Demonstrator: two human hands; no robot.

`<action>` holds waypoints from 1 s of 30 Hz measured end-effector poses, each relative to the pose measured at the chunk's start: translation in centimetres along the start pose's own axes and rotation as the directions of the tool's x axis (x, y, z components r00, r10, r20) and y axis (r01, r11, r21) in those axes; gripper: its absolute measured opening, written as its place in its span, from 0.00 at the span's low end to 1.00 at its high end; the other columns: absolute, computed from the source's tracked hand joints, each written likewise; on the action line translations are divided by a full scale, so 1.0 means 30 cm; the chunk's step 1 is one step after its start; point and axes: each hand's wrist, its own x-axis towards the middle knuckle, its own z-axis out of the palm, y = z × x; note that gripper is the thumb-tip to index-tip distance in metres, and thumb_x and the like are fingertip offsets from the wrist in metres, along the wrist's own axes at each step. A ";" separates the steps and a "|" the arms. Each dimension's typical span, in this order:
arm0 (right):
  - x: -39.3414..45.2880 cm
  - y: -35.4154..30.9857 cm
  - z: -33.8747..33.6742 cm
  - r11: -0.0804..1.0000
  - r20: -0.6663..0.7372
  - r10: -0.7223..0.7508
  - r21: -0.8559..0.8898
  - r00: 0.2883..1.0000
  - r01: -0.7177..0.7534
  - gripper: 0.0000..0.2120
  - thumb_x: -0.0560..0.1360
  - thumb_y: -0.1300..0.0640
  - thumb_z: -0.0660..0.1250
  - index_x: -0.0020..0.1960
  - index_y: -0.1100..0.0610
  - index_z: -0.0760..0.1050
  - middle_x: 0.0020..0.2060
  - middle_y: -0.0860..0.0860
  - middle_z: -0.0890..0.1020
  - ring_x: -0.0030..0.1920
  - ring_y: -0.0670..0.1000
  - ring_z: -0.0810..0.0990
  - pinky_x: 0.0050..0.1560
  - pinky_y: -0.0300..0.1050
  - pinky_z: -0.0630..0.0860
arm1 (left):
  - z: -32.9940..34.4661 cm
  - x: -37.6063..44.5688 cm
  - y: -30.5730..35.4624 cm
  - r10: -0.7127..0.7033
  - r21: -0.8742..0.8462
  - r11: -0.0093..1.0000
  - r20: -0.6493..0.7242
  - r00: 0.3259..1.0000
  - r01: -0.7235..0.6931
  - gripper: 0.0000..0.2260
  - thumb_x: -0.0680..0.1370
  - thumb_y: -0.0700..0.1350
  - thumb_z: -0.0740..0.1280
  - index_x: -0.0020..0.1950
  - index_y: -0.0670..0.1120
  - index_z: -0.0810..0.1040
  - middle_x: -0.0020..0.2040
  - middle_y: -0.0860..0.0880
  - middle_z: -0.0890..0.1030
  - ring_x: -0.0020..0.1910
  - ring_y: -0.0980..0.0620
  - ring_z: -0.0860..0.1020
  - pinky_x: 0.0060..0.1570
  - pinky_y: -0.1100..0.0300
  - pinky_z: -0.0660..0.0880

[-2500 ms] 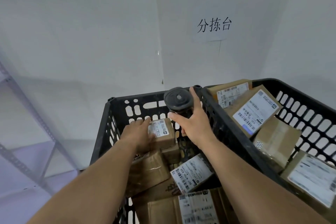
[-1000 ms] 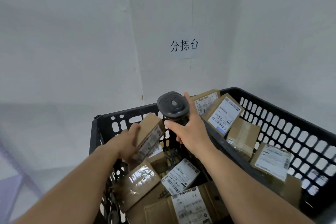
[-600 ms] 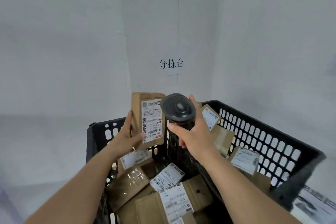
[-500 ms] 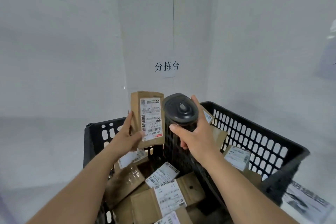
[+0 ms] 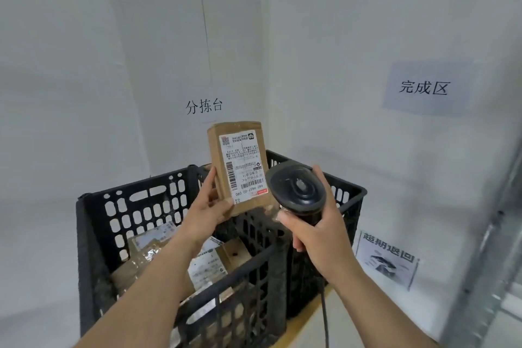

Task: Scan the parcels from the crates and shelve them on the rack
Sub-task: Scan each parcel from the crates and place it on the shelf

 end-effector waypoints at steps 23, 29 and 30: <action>-0.365 -0.013 -0.358 0.985 -0.292 0.158 -0.017 0.943 -0.170 0.45 0.73 0.63 0.73 0.73 0.31 0.52 0.52 0.55 0.79 0.27 0.48 0.74 0.31 0.39 0.75 | 0.574 -0.080 0.049 0.126 0.043 0.988 0.359 0.925 -0.151 0.35 0.81 0.37 0.61 0.74 0.71 0.50 0.67 0.63 0.73 0.67 0.58 0.72 0.71 0.44 0.66; -0.360 -0.004 -0.388 0.980 -0.366 0.151 -0.068 0.918 -0.189 0.45 0.73 0.63 0.73 0.74 0.31 0.53 0.53 0.57 0.80 0.27 0.49 0.74 0.30 0.38 0.74 | 0.639 -0.043 0.074 0.152 0.022 0.984 0.401 0.903 -0.175 0.35 0.81 0.38 0.61 0.69 0.76 0.51 0.65 0.63 0.73 0.68 0.55 0.71 0.71 0.43 0.65; -0.358 -0.002 -0.393 0.980 -0.371 0.148 -0.073 0.917 -0.188 0.45 0.73 0.63 0.73 0.74 0.30 0.52 0.53 0.57 0.79 0.27 0.49 0.74 0.30 0.38 0.74 | 0.646 -0.035 0.077 0.148 0.026 0.984 0.407 0.901 -0.174 0.35 0.81 0.39 0.61 0.70 0.75 0.50 0.64 0.64 0.73 0.69 0.55 0.70 0.71 0.42 0.64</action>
